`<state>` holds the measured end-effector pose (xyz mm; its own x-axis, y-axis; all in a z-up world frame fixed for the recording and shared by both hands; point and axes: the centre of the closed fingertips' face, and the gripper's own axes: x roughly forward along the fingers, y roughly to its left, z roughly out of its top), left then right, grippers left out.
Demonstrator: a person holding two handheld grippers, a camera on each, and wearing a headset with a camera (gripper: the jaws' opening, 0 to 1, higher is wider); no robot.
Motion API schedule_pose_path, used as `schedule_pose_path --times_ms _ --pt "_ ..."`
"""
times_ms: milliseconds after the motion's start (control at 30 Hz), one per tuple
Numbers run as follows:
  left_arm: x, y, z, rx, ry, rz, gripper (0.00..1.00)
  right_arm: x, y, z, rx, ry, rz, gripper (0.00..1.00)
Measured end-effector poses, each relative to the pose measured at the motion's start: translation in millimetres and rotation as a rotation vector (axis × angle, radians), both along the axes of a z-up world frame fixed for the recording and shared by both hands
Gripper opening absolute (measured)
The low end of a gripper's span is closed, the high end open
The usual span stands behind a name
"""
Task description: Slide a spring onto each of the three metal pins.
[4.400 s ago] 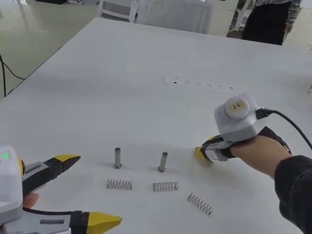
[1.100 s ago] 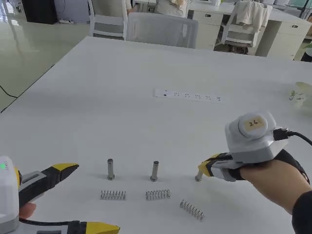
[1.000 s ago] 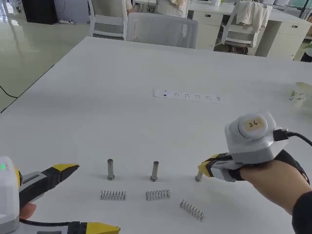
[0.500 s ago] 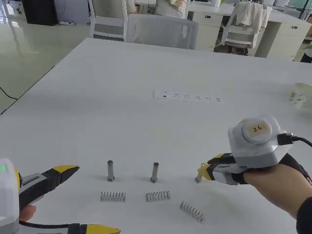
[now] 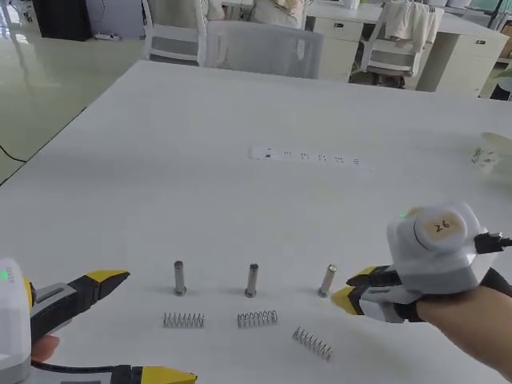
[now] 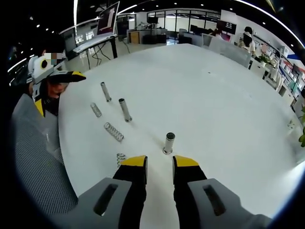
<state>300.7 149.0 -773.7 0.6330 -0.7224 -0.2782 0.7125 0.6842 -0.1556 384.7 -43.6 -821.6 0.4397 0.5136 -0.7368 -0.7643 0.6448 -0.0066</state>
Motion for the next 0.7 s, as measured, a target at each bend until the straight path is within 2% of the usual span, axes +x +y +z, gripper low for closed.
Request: schedule_pose_path --times_ms 67,200,333,700 --pt "0.1 -0.5 0.3 0.000 -0.001 -0.001 0.96 -4.1 3.1 -0.1 0.010 0.013 0.010 0.19" --pt "0.1 -0.7 0.5 0.001 -0.001 -0.002 0.96 -22.3 14.6 -6.0 0.010 0.064 0.078 0.17" --pt "0.2 0.2 0.6 -0.002 -0.002 0.001 0.96 -34.3 19.7 -16.7 -0.021 0.093 0.119 0.16" --pt "0.0 0.2 0.7 -0.005 -0.003 0.000 0.96 -51.8 27.5 -29.0 -0.057 0.141 0.182 0.13"
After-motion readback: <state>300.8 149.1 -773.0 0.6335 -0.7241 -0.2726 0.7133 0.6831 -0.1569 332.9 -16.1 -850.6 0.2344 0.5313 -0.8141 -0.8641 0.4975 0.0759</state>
